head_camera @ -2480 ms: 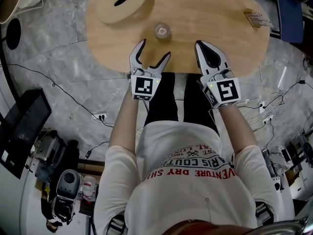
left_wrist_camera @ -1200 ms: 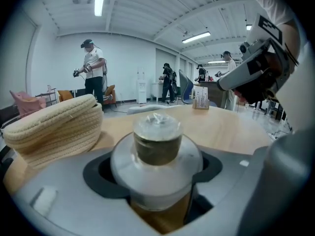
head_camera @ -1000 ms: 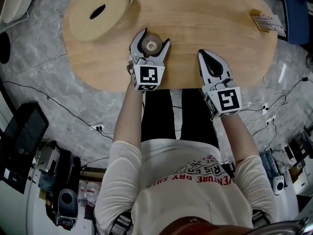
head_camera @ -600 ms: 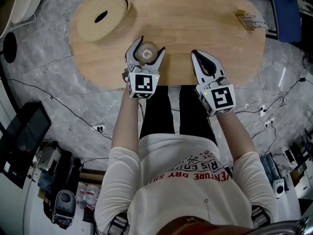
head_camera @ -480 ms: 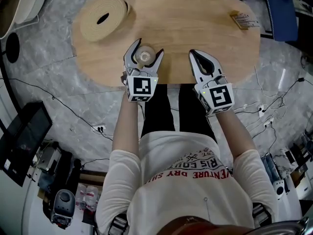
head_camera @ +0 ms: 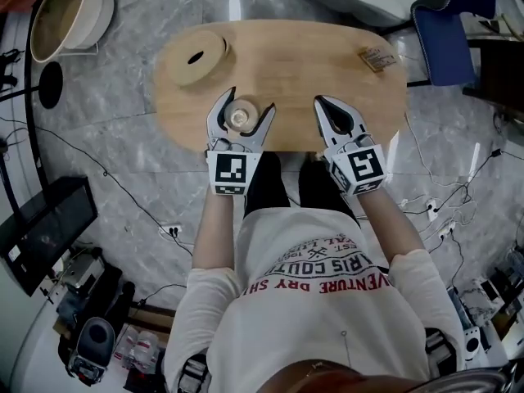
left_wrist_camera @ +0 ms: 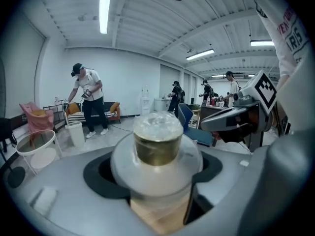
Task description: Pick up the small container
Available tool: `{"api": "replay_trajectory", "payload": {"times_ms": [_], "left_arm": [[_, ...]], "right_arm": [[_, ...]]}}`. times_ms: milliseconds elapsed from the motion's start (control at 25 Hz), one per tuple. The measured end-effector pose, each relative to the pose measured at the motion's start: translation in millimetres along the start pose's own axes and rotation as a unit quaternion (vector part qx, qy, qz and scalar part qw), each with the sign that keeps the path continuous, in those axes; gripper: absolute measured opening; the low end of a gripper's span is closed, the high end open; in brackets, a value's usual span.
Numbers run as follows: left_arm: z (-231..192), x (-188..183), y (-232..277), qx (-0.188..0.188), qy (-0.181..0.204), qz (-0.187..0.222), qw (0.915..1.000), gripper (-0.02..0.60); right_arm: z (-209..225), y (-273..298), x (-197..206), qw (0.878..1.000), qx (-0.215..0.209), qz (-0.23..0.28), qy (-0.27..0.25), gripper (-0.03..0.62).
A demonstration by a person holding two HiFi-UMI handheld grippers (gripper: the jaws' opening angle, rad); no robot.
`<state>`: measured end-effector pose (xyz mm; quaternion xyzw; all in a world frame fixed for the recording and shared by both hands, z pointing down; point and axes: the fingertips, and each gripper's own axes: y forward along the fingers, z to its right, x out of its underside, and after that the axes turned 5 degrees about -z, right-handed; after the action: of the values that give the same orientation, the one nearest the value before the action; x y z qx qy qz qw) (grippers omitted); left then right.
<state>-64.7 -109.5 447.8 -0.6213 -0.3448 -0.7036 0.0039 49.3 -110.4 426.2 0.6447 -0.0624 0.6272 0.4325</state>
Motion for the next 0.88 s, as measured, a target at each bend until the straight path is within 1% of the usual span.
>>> {"api": "replay_trajectory", "payload": {"times_ms": [200,320,440,560,720,880], "left_arm": [[8.5,-59.7,-34.5,-0.006,0.018,0.009,0.9998,0.344],[12.9,-89.4,-53.1,-0.009,0.025,0.018,0.9995,0.344],[17.4,-120.0,-72.0,-0.004,0.023,0.042,0.9989,0.344],[18.2,-150.4,-87.4,-0.006,0.037,0.067,0.997,0.344],[19.5,-180.1,-103.8,-0.008,0.047,0.093,0.9946,0.344],[23.7,-204.8,-113.1,-0.013,0.069,0.109,0.9915,0.344]], "right_arm": [[-0.7,-31.0,-56.2,0.999,-0.003,0.031,-0.03,0.006],[-2.9,-48.4,-84.4,0.998,-0.007,0.055,-0.038,0.006],[-8.5,-66.5,-109.6,0.996,-0.015,0.077,-0.044,0.006],[-13.6,-79.2,-133.4,0.995,-0.016,0.092,-0.046,0.006],[-20.5,-93.2,-159.2,0.991,-0.015,0.115,-0.068,0.006],[-21.3,-107.1,-181.5,0.985,-0.022,0.148,-0.084,0.006]]}}
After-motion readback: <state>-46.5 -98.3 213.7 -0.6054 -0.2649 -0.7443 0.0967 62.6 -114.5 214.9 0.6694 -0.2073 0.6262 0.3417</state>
